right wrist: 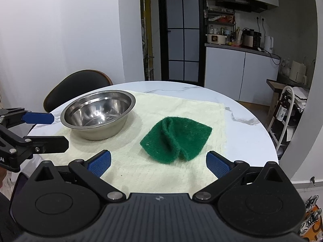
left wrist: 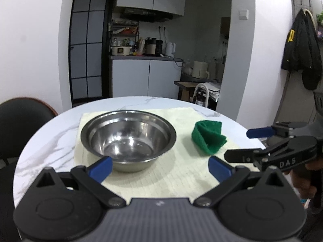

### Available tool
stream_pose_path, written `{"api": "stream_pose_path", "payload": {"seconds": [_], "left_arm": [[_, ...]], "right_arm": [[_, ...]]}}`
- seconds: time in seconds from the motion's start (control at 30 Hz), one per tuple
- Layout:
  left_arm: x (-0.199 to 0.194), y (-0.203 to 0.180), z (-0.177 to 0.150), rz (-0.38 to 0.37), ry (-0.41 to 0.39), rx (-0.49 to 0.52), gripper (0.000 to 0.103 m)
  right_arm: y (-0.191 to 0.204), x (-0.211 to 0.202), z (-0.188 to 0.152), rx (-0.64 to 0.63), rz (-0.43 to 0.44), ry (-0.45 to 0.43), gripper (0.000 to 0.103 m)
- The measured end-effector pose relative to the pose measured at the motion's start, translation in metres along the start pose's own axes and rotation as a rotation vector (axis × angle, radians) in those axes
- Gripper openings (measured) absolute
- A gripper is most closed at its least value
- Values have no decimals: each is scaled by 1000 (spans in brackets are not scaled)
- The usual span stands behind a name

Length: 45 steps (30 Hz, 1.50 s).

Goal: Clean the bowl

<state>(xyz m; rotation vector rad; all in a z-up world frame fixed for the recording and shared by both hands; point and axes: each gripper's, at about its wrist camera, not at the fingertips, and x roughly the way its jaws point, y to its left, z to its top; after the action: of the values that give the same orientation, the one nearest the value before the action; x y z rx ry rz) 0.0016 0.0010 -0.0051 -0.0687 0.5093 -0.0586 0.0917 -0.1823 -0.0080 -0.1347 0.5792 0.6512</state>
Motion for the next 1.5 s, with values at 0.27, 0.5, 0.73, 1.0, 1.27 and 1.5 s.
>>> {"api": "stream_pose_path", "payload": {"seconds": [0.27, 0.5, 0.73, 1.0, 1.27, 1.5], "left_arm": [[-5, 6, 4, 2, -31, -23, 102], [-2, 4, 6, -44, -2, 16, 103], [2, 2, 4, -14, 23, 30, 103], [2, 9, 3, 24, 19, 22, 103], [0, 12, 3, 42, 3, 18, 103], [3, 14, 3, 45, -26, 31, 103]], "right_arm": [[10, 2, -3, -26, -26, -8, 103], [10, 3, -3, -37, -38, -8, 103], [9, 4, -1, -41, -38, -5, 103], [12, 3, -2, -45, -40, -3, 103], [10, 3, -3, -43, -42, -7, 103], [10, 4, -5, -57, -45, -9, 103]]}}
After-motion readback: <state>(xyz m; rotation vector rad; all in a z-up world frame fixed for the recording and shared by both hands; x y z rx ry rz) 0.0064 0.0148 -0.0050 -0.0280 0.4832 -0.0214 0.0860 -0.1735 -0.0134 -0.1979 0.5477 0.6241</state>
